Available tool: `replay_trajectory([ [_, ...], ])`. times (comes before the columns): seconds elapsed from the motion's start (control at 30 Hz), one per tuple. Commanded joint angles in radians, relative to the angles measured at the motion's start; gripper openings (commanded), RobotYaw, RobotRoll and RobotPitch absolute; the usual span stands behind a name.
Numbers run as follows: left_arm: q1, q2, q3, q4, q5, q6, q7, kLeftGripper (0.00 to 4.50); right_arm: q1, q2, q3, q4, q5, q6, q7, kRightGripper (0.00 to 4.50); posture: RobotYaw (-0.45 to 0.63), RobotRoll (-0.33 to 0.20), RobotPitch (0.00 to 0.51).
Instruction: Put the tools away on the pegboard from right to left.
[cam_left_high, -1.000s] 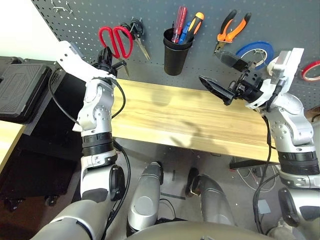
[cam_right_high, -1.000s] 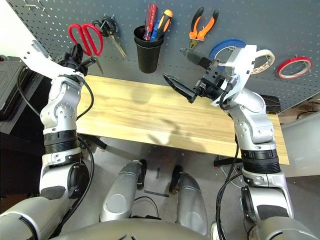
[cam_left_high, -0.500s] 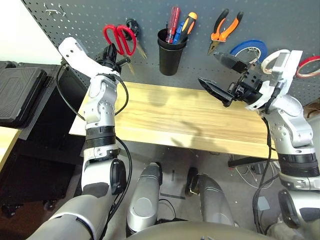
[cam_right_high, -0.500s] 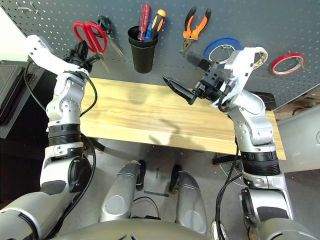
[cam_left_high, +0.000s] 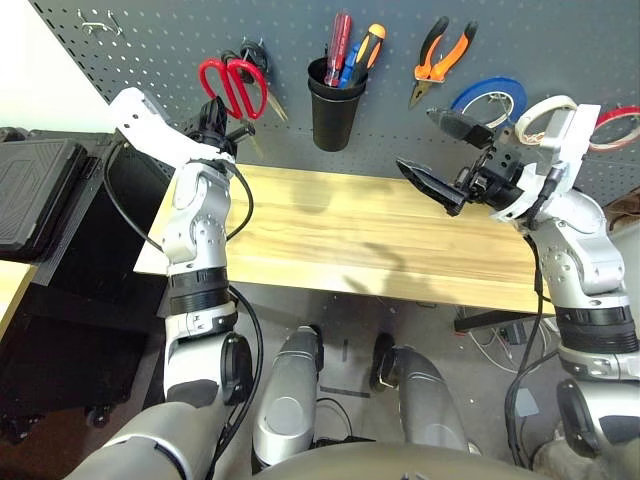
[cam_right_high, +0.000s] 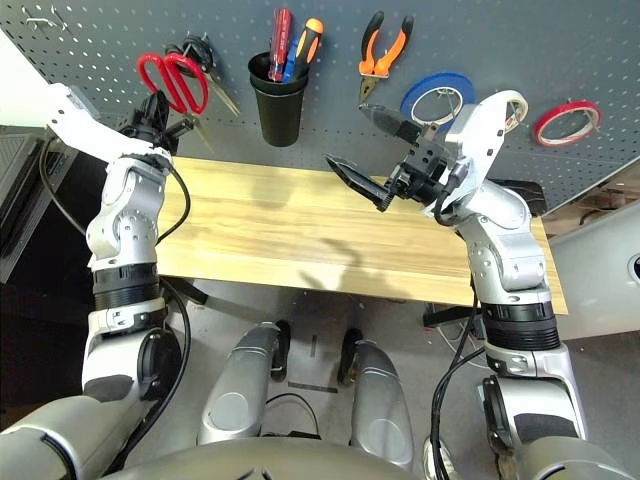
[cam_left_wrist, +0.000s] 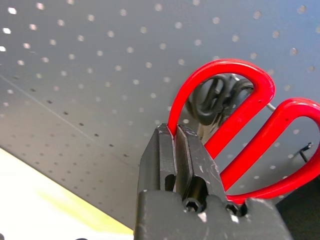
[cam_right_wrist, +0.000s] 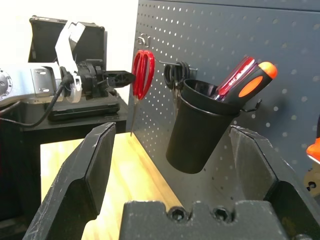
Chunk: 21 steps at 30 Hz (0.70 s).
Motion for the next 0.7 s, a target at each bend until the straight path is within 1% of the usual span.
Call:
replay_trajectory([
  [0.03, 0.014, -0.001, 0.005, -0.036, -0.012, 0.019, 0.012, 0.02, 0.011, -0.002, 0.007, 0.006, -0.006, -0.012, 0.013, 4.50, 0.22, 0.000, 0.191],
  [0.17, -0.005, 0.010, 0.014, -0.018, -0.015, 0.021, 0.014, 0.02, 0.008, 0.002, 0.009, 0.012, -0.009, -0.014, 0.018, 4.50, 0.22, 0.000, 0.190],
  [0.37, -0.057, 0.044, 0.017, 0.066, -0.002, 0.008, -0.009, 0.02, 0.020, 0.003, 0.012, 0.014, -0.016, -0.019, 0.023, 4.50, 0.22, 0.000, 0.184],
  [0.53, -0.124, 0.076, 0.015, 0.184, 0.011, -0.018, -0.031, 0.02, 0.028, 0.005, 0.015, 0.012, -0.019, -0.021, 0.023, 4.50, 0.21, 0.000, 0.183],
  [0.7, -0.222, 0.105, 0.003, 0.372, 0.046, -0.065, -0.064, 0.02, 0.028, 0.009, 0.022, 0.014, -0.025, -0.025, 0.020, 4.50, 0.21, 0.000, 0.183],
])
